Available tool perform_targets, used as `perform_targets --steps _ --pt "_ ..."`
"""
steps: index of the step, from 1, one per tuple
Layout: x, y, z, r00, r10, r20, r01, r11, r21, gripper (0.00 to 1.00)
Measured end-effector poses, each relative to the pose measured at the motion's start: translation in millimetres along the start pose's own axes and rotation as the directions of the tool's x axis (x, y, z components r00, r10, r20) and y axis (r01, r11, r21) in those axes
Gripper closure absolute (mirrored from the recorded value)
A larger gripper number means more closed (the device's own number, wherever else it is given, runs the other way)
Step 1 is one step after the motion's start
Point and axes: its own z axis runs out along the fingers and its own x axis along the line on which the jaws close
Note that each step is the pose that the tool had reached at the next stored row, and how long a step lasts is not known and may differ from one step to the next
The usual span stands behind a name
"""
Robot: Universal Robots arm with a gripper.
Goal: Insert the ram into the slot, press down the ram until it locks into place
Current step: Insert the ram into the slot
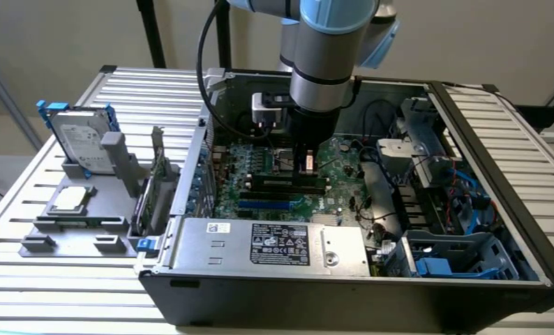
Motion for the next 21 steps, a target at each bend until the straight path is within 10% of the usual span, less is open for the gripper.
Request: perform_targets --steps 21 --pt "-0.8 0.6 0.1 1.0 -0.002 -0.0004 0.002 1.0 0.0 0.87"
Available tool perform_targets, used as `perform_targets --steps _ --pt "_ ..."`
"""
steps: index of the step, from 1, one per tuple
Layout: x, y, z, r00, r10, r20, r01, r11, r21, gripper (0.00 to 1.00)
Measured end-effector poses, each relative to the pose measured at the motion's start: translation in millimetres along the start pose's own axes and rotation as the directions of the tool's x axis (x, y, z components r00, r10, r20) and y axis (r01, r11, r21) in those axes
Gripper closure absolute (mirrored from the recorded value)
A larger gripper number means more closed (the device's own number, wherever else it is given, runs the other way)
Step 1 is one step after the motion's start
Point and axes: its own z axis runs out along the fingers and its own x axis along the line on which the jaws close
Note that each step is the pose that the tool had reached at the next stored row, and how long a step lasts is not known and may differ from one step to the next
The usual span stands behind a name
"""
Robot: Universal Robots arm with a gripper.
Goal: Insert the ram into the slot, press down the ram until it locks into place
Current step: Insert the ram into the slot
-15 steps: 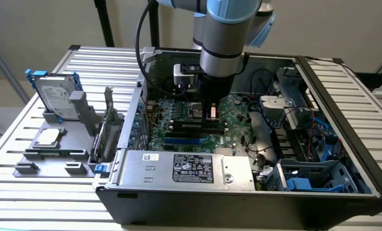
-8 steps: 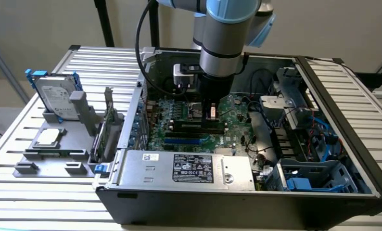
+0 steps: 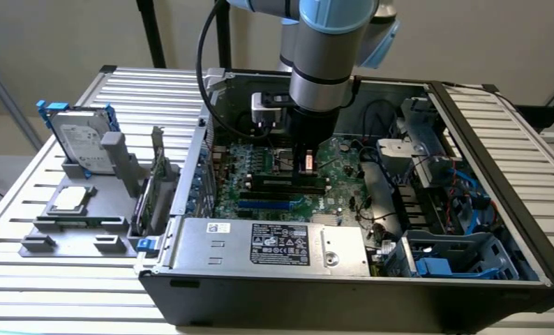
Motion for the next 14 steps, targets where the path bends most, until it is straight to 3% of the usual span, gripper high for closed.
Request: perform_targets --steps 11,13,14 --pt "0.1 -0.1 0.1 1.0 0.0 -0.001 0.0 1.0 0.0 0.87" --pt "0.2 -0.1 0.0 1.0 0.0 -0.0011 0.0 1.0 0.0 0.85" --pt "0.2 -0.1 0.0 1.0 0.0 -0.0011 0.0 1.0 -0.0001 0.79"
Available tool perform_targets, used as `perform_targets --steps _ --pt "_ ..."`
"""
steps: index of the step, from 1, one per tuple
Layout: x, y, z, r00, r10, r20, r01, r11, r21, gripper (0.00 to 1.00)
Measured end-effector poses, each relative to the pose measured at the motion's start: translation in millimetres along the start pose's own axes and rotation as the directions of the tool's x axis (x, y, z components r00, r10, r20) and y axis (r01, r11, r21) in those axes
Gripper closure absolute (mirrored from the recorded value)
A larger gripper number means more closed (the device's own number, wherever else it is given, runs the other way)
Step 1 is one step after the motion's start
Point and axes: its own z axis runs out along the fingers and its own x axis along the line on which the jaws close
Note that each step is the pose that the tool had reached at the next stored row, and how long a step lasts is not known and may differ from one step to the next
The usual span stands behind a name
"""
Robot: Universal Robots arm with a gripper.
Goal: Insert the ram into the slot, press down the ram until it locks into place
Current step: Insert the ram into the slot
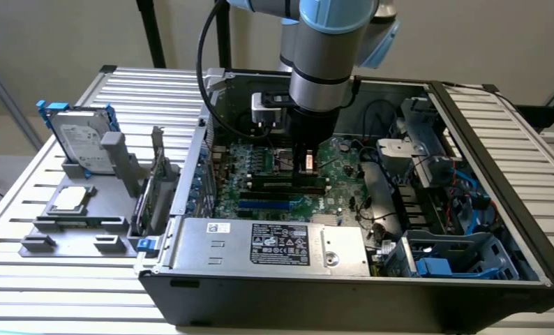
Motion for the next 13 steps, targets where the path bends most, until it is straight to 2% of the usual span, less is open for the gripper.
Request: perform_targets --steps 13 --pt "0.0 0.0 0.0 1.0 0.0 0.0 0.0 1.0 0.0 0.79"
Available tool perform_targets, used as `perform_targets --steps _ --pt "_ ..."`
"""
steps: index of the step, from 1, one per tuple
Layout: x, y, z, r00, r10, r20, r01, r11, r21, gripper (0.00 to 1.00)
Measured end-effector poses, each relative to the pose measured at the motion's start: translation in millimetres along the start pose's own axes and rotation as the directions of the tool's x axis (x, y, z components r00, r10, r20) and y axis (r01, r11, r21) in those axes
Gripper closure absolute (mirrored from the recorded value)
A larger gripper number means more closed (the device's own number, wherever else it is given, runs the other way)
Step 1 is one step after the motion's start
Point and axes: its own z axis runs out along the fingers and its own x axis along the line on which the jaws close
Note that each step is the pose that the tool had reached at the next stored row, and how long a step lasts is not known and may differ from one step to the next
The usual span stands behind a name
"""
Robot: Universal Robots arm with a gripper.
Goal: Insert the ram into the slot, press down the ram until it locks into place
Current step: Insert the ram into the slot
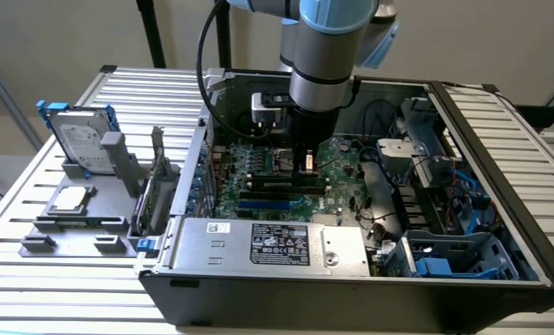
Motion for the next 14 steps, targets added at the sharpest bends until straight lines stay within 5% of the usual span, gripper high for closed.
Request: perform_targets --steps 14 --pt "0.0 0.0 0.0 1.0 0.0 0.0 0.0 1.0 0.0 0.88"
